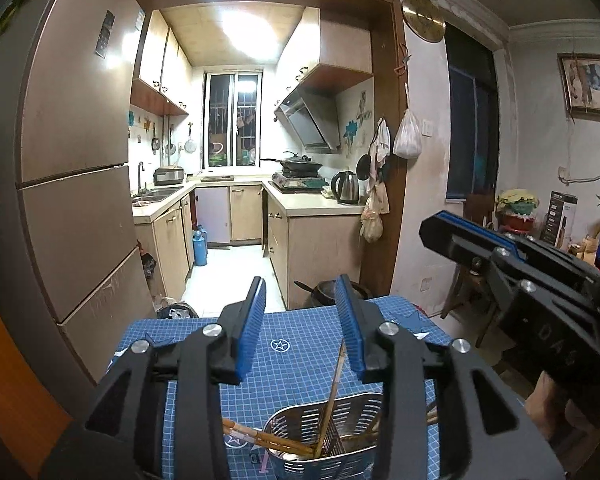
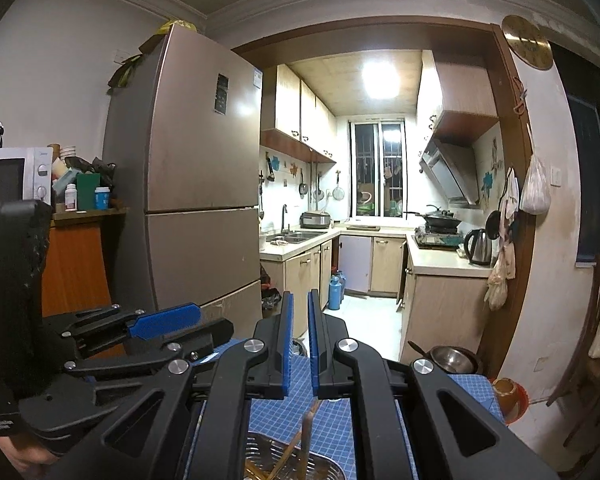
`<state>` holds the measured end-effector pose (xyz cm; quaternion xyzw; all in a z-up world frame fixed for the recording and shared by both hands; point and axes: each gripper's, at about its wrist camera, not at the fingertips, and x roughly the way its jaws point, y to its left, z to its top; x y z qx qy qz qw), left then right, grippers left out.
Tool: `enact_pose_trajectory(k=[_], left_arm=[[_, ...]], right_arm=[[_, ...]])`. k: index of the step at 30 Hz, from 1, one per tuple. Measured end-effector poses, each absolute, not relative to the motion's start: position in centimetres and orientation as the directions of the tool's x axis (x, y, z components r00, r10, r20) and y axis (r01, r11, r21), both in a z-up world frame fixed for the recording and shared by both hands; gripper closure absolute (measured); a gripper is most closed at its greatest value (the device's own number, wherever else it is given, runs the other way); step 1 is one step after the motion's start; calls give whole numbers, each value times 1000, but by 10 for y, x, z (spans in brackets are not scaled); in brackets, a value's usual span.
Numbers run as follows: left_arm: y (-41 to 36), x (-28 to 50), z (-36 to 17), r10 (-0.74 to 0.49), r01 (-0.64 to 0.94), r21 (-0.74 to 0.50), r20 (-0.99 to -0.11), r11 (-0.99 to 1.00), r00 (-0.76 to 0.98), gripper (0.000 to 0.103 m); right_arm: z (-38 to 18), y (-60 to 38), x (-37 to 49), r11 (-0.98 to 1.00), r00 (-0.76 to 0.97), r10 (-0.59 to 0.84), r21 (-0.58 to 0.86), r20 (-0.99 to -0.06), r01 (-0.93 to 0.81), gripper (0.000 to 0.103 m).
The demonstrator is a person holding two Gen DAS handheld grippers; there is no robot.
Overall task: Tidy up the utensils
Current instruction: 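Drop the chopsticks into the holder by opening both tools, then move both tools back over the last two chopsticks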
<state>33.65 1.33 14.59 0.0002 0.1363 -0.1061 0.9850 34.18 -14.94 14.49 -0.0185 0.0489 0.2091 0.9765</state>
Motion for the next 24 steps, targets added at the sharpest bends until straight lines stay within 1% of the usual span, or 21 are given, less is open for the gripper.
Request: enact_pose_trajectory(k=[2,4,6,8,10,11,12,13,15,16,17,20,21,22,24], left_arm=[[12,334,146,-205,206,-24,-265,978,942,67],[12,328,149,-201,202,-24,-255,979,946,63],[13,318,154,-201,200,-28,-238,979,950,62],[15,299,160,-207,204,-37,-209,978,956,60],[17,270,164,-205,202,-36,-165,979,965,47],[19,253,162,-207,204,-35,-143,978,968,44],[22,229,156,-211,209,-28,-119,978,970,40],[23,209,149,-207,206,-25,-101,978,973,37],[24,180,131,-207,206,-12,-84,978,975,34],[26,161,114,-199,198,-11,-84,980,977,33],[26,144,92,-202,200,-24,-100,979,974,33],[18,122,32,-206,200,-50,-193,979,959,33],[14,119,10,-211,201,-67,-240,977,948,33],[11,118,-6,-220,206,-80,-273,975,937,33],[1,115,-43,-239,213,-111,-360,971,902,33]], right_arm=[[148,-151,336,913,910,404,-22,-89,-407,94],[154,-155,325,913,912,404,-24,-65,-406,89],[162,-158,312,911,911,410,-24,-39,-411,85],[173,-165,289,908,908,419,-21,2,-419,77],[181,-176,258,905,904,425,-19,42,-425,63],[180,-185,236,904,902,427,-15,63,-427,59],[177,-193,216,904,901,426,-7,78,-427,51],[171,-200,200,905,901,425,-4,86,-426,48],[145,-218,158,909,906,415,0,89,-416,46],[131,-225,143,912,909,408,8,80,-410,46],[115,-232,129,914,913,403,20,64,-405,46],[46,-246,93,935,936,352,46,-21,-351,47],[16,-250,86,938,936,343,73,-84,-338,49],[-2,-250,82,940,932,339,87,-124,-330,54],[-44,-245,71,944,920,331,90,-210,-319,57]])
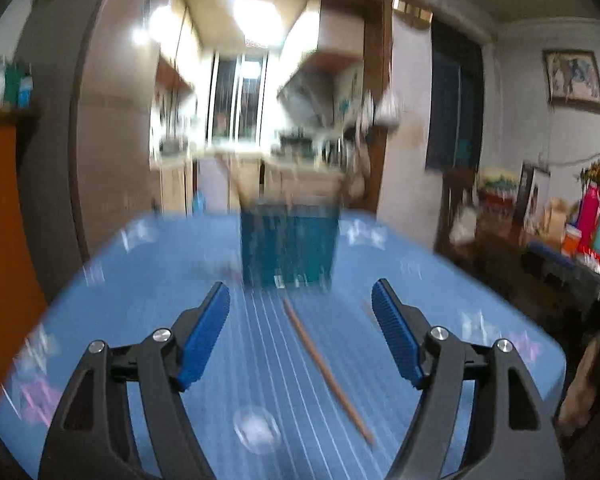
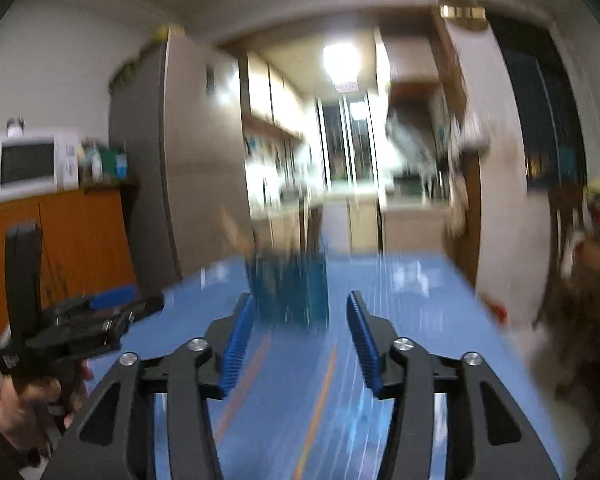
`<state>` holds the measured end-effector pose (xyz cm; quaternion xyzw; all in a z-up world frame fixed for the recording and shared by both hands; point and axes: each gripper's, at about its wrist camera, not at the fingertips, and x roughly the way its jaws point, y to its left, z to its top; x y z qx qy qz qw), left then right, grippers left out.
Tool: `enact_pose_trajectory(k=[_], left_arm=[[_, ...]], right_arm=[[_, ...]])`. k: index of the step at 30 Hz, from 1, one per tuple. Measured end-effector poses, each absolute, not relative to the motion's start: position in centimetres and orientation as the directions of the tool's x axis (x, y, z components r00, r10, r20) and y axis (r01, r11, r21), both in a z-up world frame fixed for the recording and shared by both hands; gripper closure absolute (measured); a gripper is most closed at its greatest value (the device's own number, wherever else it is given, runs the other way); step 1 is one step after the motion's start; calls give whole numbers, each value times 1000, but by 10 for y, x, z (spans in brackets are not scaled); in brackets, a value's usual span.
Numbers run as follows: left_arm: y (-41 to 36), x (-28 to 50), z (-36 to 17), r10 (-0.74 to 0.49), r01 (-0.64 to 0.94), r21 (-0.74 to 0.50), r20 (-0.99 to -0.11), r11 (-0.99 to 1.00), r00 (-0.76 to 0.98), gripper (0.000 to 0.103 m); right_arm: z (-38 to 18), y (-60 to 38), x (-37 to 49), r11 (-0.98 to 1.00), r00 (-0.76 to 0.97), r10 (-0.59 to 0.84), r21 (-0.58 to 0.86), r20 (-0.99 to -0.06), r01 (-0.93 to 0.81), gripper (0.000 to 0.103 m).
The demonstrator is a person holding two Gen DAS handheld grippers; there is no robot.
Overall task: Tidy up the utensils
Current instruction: 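Move both tools back over the last two chopsticks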
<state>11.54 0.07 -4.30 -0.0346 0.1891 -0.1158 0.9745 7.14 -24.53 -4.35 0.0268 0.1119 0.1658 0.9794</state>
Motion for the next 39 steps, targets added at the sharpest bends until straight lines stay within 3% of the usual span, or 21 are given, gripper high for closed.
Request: enact_pose_trajectory(k=[2,7,11,14,19,22,33,39], left_arm=[[-6,112,-65,-246,215,-121,-404,969,881,33],[-21,103,-101,-219,204,-81,-428,976,877,33],[-25,96,-118,-221,203,-88,-438,975,871,33],[-31,91,-128,-226,219,-67,-437,973,870,40],[-46,89,-137,-244,253,-41,-450,967,859,61],[-51,90,-143,-248,266,-26,-461,963,852,68],[-63,89,-149,-235,265,5,-445,964,864,69],[-69,84,-152,-229,262,22,-419,965,879,78]], right_arm=[[-85,-242,64,944,893,330,113,-306,-310,64],[-136,-236,59,951,862,309,134,-402,-279,74],[-148,-229,59,955,860,295,108,-416,-276,78],[-153,-226,61,953,854,301,113,-425,-280,79],[-159,-221,65,956,855,291,97,-430,-276,80],[-160,-219,68,957,857,287,94,-427,-273,81],[-162,-220,80,959,863,280,93,-420,-266,85],[-163,-219,77,963,870,268,84,-414,-256,88]])
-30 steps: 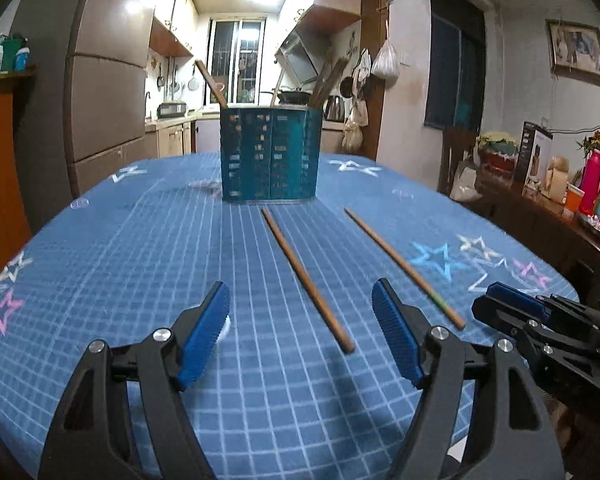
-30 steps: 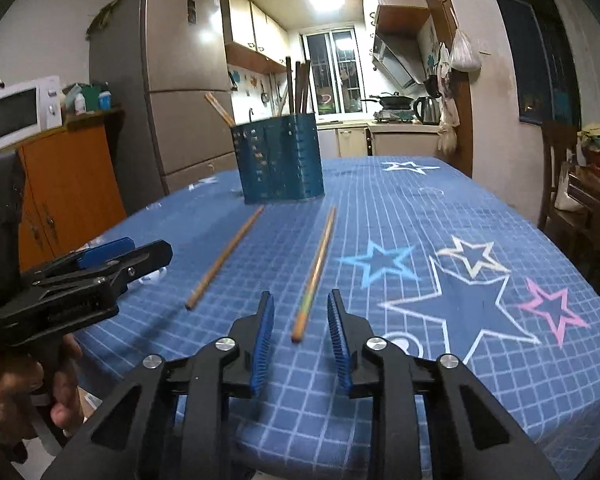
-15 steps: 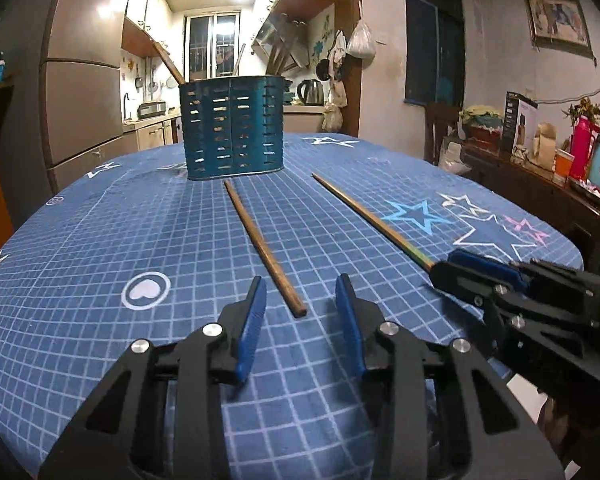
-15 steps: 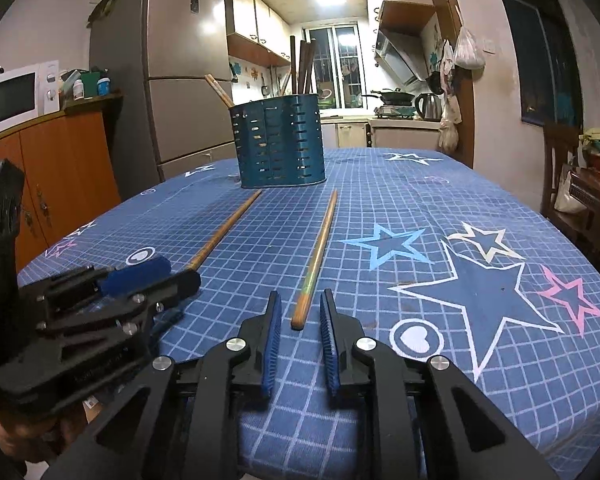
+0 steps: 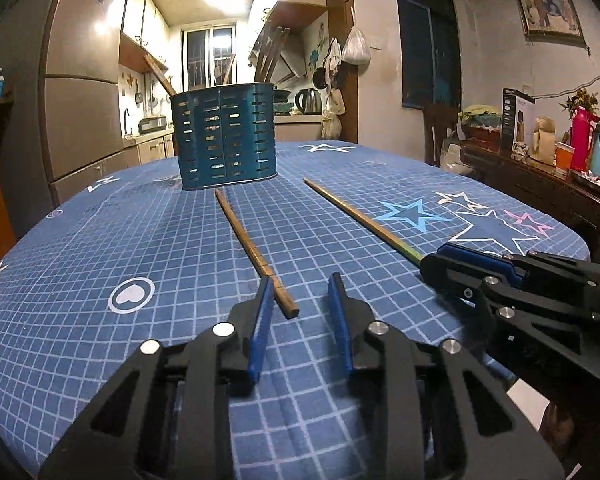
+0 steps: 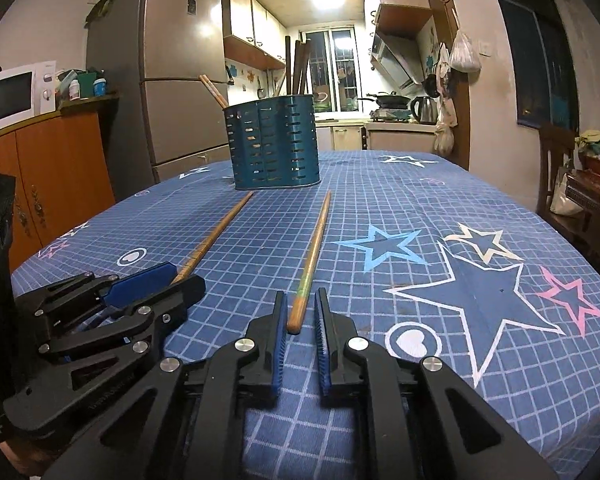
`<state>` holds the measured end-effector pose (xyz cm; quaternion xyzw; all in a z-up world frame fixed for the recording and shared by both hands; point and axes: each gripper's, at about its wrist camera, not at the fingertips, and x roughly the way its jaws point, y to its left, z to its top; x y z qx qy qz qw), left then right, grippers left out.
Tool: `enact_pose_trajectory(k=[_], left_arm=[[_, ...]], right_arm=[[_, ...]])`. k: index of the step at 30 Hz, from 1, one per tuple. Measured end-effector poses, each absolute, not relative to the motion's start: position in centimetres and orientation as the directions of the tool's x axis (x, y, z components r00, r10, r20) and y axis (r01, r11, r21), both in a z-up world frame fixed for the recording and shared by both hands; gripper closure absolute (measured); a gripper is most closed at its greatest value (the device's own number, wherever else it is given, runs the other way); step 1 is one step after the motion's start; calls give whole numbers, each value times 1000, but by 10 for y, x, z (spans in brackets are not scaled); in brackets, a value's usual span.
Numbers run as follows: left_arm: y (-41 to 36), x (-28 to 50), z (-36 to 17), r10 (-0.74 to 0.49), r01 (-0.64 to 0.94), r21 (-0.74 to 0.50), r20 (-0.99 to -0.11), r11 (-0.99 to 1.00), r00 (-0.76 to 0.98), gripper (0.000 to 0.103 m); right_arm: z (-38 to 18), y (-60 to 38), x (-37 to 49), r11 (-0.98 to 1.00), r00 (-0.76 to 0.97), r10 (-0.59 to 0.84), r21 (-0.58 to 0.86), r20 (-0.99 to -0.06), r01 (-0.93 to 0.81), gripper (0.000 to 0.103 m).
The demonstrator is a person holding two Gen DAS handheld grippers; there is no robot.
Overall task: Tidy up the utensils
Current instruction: 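Move both tools back over the last two chopsticks, then close the right tool on a chopstick while the left tool grasps the last chopstick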
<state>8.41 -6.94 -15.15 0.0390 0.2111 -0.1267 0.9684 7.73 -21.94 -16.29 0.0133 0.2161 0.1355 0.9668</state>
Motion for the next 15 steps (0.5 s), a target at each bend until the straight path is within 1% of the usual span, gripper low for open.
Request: enact_pose_trajectory(k=[2,12,14,15], left_arm=[[-69,83,-152,-228,257,16,-412,966,882,80],[-69,83,-153,-217,242,12,-408,970,887,80],[-67,84,-153,-205,229,9,-409,973,889,86],[-66,85,-152,-199,222,8,-410,975,890,93]], right_arm=[[-164,-219,75,964,872,265,76,-413,-257,88],[-167,-218,72,966,876,255,60,-409,-252,88],[-168,-218,71,967,878,250,60,-408,-248,90],[-168,-218,71,968,880,245,59,-406,-242,93]])
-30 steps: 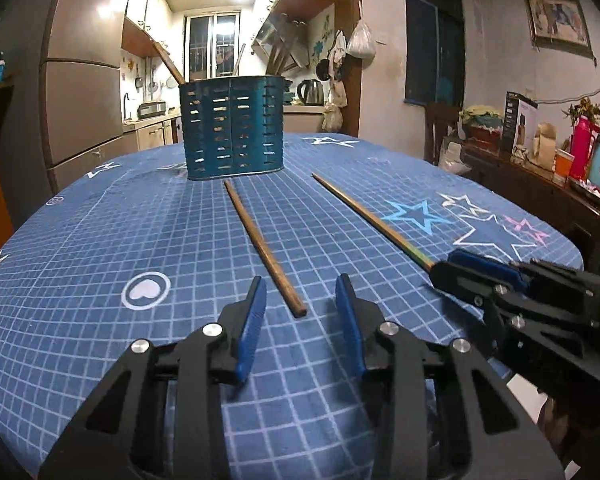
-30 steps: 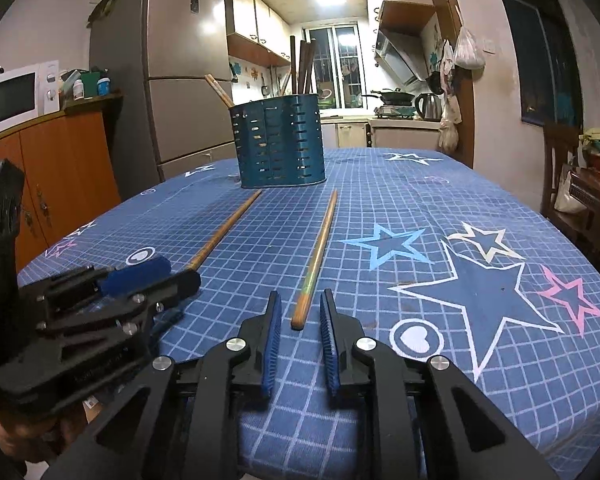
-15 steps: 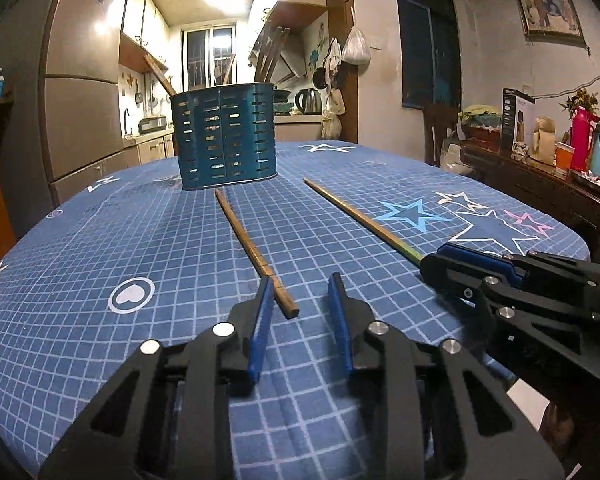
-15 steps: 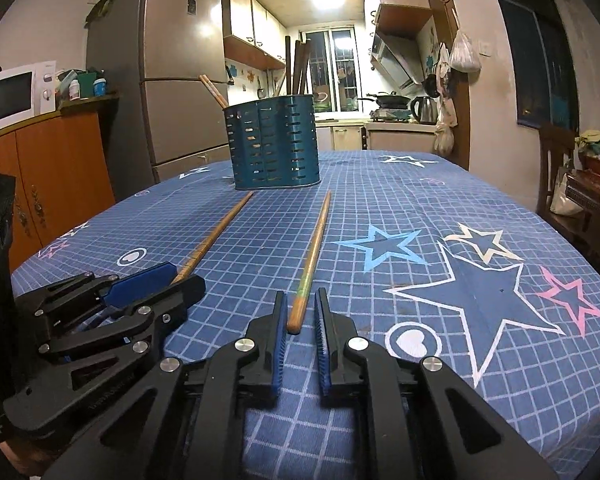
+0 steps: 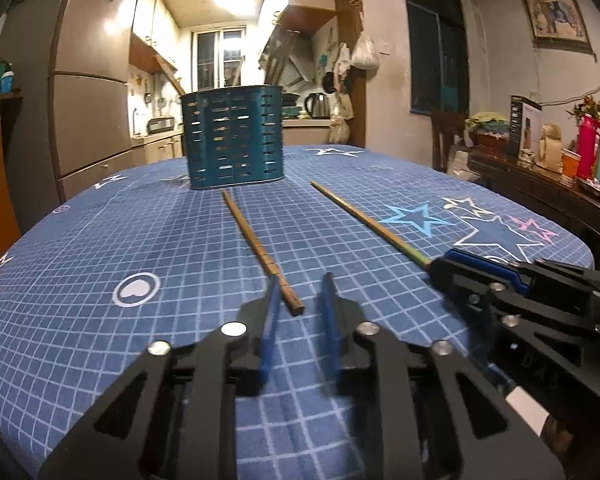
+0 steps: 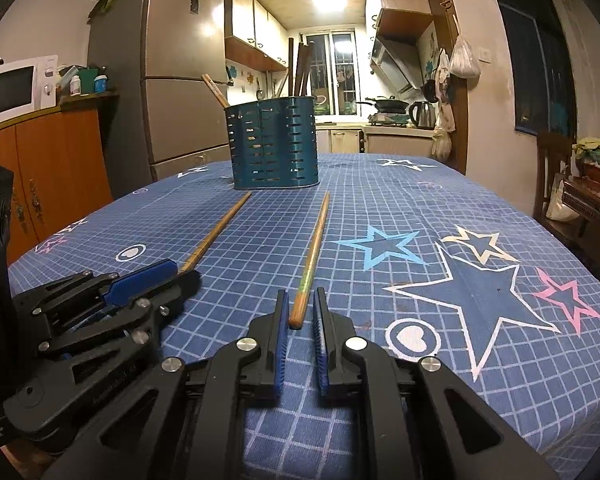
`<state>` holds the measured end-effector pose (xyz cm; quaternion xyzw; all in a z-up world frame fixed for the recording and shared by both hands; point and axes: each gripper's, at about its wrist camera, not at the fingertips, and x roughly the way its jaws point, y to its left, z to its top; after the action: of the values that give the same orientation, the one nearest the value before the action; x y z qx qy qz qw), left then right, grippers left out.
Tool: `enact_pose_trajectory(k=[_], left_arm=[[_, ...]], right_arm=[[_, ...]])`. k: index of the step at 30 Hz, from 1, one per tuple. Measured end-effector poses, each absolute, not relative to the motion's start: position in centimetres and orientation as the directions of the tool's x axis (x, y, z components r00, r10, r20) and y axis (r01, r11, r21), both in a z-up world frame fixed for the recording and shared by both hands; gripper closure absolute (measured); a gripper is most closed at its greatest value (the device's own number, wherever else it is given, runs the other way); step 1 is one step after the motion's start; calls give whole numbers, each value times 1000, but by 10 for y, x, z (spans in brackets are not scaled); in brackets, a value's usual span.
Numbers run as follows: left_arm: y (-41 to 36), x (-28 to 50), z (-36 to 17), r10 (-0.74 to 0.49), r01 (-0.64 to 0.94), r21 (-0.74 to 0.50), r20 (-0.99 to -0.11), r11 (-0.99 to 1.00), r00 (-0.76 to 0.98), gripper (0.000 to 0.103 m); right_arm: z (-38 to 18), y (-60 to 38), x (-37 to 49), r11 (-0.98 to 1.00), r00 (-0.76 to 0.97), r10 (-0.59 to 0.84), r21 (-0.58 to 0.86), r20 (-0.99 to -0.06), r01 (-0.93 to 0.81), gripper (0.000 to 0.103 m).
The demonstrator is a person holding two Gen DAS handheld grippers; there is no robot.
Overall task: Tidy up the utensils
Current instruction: 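Close the right tool on a chopstick while the left tool grasps the last chopstick, then lift both chopsticks and carry them above the teal holder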
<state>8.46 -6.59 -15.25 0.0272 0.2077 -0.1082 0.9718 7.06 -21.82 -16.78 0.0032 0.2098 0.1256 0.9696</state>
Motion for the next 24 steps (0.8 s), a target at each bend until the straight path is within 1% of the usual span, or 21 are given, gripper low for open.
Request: enact_pose_trajectory(k=[12,18,21,24], left_arm=[[-60,83,-152,-184,205,8,-405,979,896,98],[-56,82,-150,-181,201,7,-406,980,896,98],[-53,78,-145,-185,204,6,-396,979,900,99],[-51,71,-133,-192,209,10,-362,978,912,99]], right_arm=[[-168,-216,68,971,891,235,57,-388,-231,95],[-167,-218,66,972,896,230,56,-380,-226,96],[-161,-220,62,974,903,224,48,-366,-222,96],[-150,-223,56,975,914,218,35,-341,-220,96]])
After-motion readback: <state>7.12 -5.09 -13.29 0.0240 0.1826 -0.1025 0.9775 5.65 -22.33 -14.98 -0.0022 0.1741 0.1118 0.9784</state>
